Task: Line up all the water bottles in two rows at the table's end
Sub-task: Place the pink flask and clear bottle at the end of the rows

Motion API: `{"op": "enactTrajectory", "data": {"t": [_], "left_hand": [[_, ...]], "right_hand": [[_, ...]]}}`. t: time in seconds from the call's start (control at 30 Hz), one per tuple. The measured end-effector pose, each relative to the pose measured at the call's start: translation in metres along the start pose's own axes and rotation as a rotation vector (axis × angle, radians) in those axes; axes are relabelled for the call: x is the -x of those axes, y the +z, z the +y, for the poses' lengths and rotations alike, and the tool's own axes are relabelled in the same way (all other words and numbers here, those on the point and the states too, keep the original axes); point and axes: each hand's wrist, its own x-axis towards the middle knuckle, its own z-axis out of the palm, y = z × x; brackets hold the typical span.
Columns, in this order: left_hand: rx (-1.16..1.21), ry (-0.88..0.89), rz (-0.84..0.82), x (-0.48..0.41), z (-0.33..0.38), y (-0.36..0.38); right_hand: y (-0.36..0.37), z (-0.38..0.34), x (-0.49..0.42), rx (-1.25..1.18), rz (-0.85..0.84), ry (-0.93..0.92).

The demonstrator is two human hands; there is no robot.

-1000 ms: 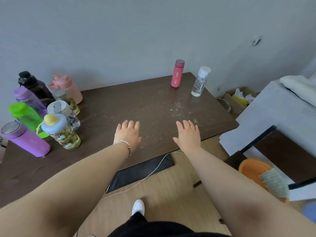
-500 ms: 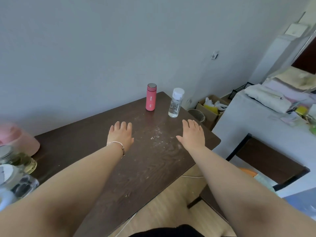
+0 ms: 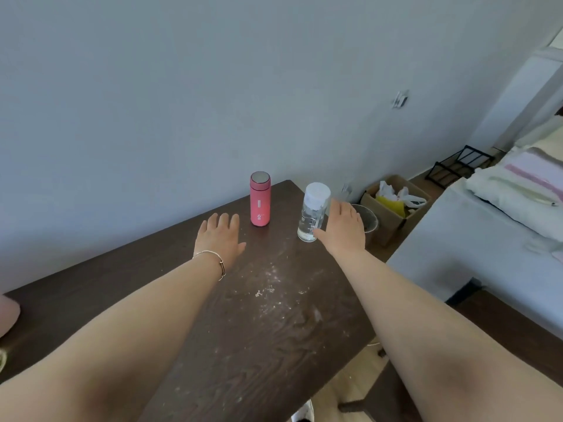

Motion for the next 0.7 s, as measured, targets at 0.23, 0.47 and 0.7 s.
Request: {"op": "enactTrajectory", "data": {"t": [0.23, 0.47, 0.7], "left_hand": [[0.087, -0.154, -0.030, -0.080, 0.020, 0.023], [0.333, -0.309, -0.090, -0.136, 0.034, 0.050], [0.699, -0.493, -0.056, -0.158, 0.055, 0.068]], "right_hand": [[0.033, 0.011, -0.072, -0.180, 0.007, -0.025], [0.067, 0.014, -0.096, -0.418, -0.011, 0.047], [0.083, 0.013, -0.102, -0.685, 0.025, 0.111]]}}
